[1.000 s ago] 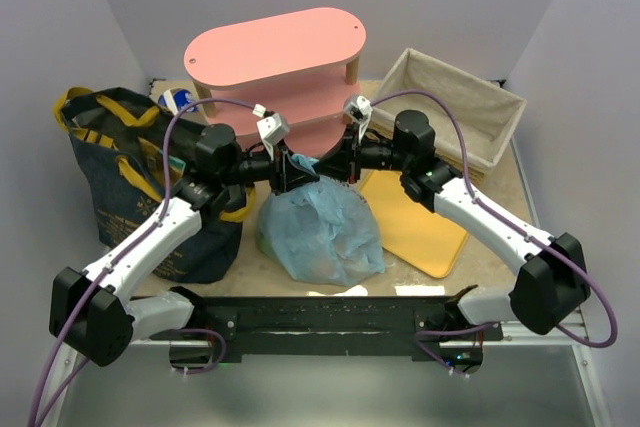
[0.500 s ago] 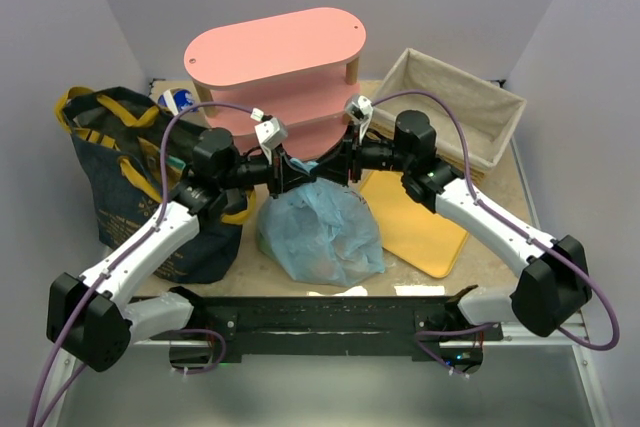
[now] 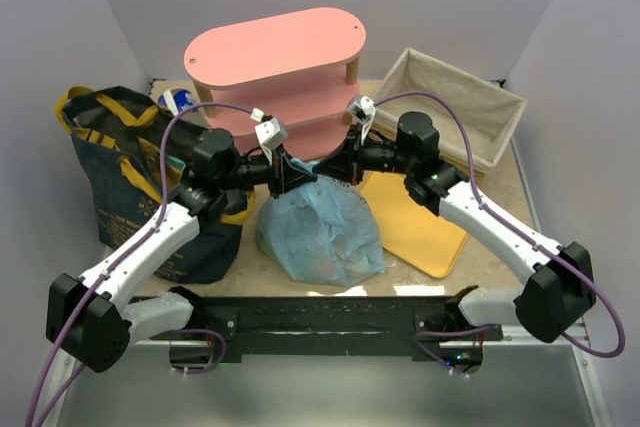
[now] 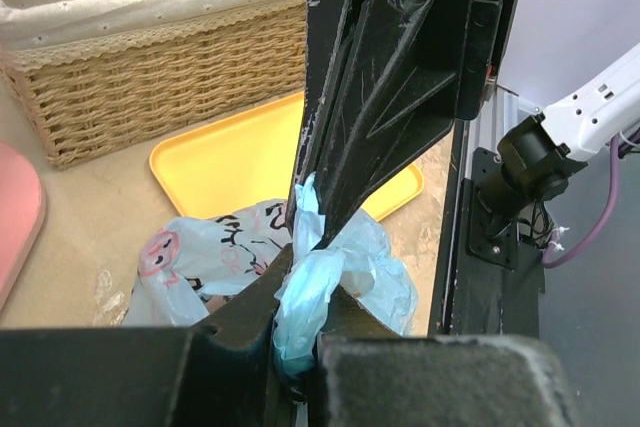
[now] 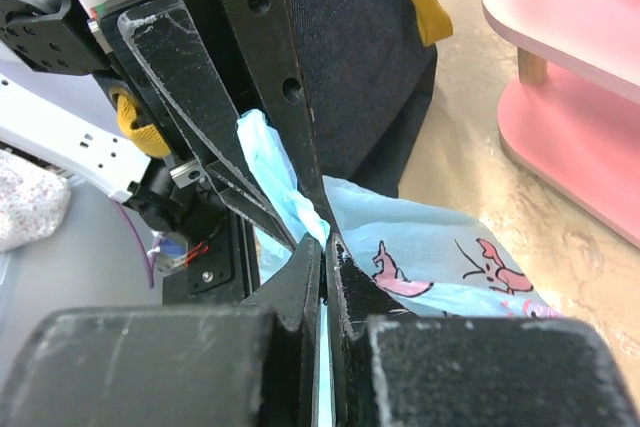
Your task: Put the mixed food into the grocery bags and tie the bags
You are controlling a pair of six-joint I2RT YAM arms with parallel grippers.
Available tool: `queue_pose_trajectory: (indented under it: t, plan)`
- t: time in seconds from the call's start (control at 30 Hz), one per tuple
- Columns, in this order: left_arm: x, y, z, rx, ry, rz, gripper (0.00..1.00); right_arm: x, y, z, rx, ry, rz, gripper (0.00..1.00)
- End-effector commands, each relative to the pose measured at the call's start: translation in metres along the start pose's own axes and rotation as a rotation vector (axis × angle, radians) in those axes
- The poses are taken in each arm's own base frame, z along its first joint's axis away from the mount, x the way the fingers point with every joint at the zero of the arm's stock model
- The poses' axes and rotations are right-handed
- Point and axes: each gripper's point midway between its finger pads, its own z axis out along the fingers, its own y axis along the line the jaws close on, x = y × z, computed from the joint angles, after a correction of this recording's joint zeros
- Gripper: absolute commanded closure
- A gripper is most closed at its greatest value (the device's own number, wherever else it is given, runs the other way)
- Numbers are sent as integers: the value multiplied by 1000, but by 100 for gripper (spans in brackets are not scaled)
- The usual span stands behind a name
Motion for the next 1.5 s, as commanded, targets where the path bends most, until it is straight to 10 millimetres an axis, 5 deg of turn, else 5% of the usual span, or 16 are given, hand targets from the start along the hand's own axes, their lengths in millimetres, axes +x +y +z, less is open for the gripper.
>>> queue_pose_trajectory:
  t: [0.0,0.6,0.73,0.83,1.03,1.2,1.47]
  plan:
    - [6,3,-6,-30,10,7,90,-34,7,-17,55,-74,-83,100]
    - [30,4,-10,-43,62,-34,87,-50,20,-31,69,-113,-121,100]
    - [28,4,-10,-42,53,-32,100,-52,24,-31,49,-117,-123,100]
    - [26,5,-10,-54,44,-36,100,-51,38,-30,-3,-117,-127,100]
    - [19,13,-13,-112,16,-51,100,-13,63,-10,-55,-20,-132,100]
    - [22,13,-16,-125,15,-70,100,30,56,-5,-46,38,-31,100]
    - [31,6,-18,-97,30,-102,89,40,47,-9,7,25,-11,100]
